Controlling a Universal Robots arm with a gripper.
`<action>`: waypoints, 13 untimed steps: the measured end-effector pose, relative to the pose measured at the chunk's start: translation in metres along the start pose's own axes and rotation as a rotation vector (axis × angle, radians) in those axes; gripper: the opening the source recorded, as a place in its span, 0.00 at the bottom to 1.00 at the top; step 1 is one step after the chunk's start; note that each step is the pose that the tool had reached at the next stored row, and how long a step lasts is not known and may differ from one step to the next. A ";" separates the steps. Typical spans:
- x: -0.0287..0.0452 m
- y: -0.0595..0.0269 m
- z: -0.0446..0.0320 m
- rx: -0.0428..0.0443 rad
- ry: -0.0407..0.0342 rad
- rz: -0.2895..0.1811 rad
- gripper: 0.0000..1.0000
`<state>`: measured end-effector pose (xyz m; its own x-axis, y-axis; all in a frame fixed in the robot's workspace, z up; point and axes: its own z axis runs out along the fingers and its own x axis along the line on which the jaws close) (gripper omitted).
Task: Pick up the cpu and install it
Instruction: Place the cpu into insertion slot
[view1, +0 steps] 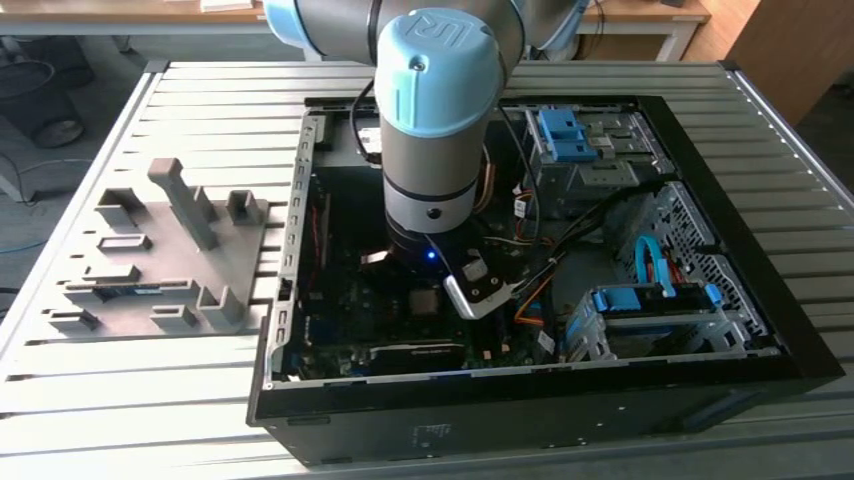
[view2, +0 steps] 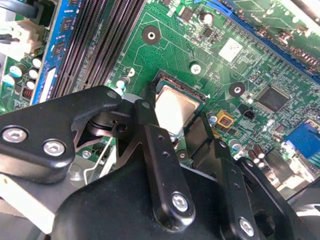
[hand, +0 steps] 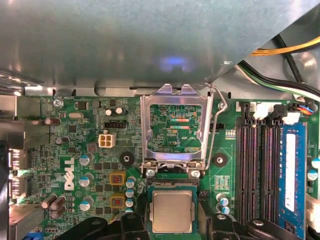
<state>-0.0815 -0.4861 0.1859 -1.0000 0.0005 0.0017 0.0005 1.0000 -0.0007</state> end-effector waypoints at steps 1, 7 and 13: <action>0.0000 -0.0003 0.0002 -0.0005 -0.0001 0.000 0.47; 0.0000 -0.0031 0.0002 -0.0004 -0.0001 0.000 0.47; 0.0000 -0.0037 0.0001 -0.0002 -0.0001 0.000 0.47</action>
<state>-0.0815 -0.4898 0.1857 -1.0000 0.0004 0.0015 0.0004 1.0000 -0.0005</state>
